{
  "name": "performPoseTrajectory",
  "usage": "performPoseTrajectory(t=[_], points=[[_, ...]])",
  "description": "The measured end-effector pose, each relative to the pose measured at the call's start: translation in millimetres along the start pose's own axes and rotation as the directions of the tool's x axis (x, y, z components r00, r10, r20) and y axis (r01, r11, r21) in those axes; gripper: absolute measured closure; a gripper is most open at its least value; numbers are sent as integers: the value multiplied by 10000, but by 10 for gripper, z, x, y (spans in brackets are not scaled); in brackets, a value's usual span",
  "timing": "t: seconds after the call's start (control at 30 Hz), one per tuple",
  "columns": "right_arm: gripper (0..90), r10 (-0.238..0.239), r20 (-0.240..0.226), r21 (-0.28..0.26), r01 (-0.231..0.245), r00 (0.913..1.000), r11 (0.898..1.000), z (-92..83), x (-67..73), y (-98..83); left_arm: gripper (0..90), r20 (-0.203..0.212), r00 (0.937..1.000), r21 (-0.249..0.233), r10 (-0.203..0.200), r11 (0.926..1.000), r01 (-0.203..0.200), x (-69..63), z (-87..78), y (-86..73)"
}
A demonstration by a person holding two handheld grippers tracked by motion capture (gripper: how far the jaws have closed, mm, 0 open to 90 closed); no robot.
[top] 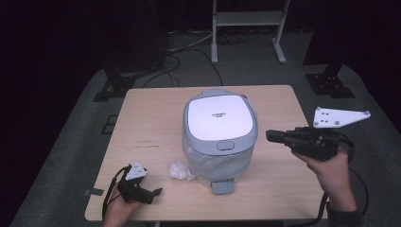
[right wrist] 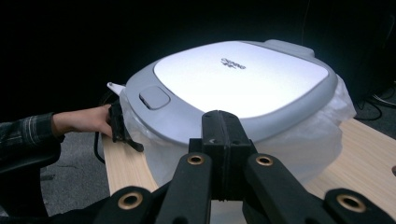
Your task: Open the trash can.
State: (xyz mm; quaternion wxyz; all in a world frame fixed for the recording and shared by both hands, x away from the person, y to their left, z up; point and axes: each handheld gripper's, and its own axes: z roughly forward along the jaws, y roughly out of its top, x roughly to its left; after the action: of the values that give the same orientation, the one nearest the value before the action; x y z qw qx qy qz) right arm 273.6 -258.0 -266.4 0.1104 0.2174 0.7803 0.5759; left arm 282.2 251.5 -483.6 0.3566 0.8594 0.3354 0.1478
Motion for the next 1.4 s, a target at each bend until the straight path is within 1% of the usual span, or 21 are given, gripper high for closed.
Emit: performPoseTrajectory(t=[0.37, 0.47, 0.5, 0.67, 0.7, 0.93, 1.13, 1.2, 1.23, 1.4], points=[[900, -127, -434, -179, 120, 9990, 9998, 96, 75, 108, 0, 2, 10000, -3, -1, 10000, 1, 0, 0, 0], [900, -176, -574, -161, 167, 9982, 9997, 140, 101, 134, 0, 0, 10000, -2, 3, 10000, -3, 0, 0, 0], [900, -235, -667, -136, 227, 9975, 9997, 183, 118, 150, 0, 0, 10000, -3, 0, 10000, 0, 0, 0, 0], [900, -279, -821, -119, 270, 9962, 9996, 264, 151, 172, 0, 1, 10000, 0, 3, 10000, -3, 0, 0, 0], [900, -310, -883, -84, 303, 9956, 9995, 302, 164, 181, 0, 1, 10000, -2, 1, 10000, -1, 0, 0, 0], [900, -353, -1091, 55, 361, 9934, 9993, 414, 190, 198, 0, 1, 10000, -2, 1, 10000, -1, 0, 0, 0], [900, -415, -1372, 217, 449, 9897, 9988, 564, 229, 208, 0, 2, 10000, 0, 2, 10000, -2, 0, 0, 0], [900, -425, -1396, 230, 461, 9893, 9987, 579, 233, 209, 0, -1, 10000, -5, 1, 10000, -1, 0, 0, 0], [900, -419, -1470, 287, 466, 9883, 9985, 622, 246, 209, 0, 0, 10000, -2, 1, 10000, -1, 0, 0, 0], [900, -457, -1587, 417, 530, 9863, 9977, 695, 266, 205, 0, -1, 10000, -7, 0, 10000, 0, 0, 0, 0]])
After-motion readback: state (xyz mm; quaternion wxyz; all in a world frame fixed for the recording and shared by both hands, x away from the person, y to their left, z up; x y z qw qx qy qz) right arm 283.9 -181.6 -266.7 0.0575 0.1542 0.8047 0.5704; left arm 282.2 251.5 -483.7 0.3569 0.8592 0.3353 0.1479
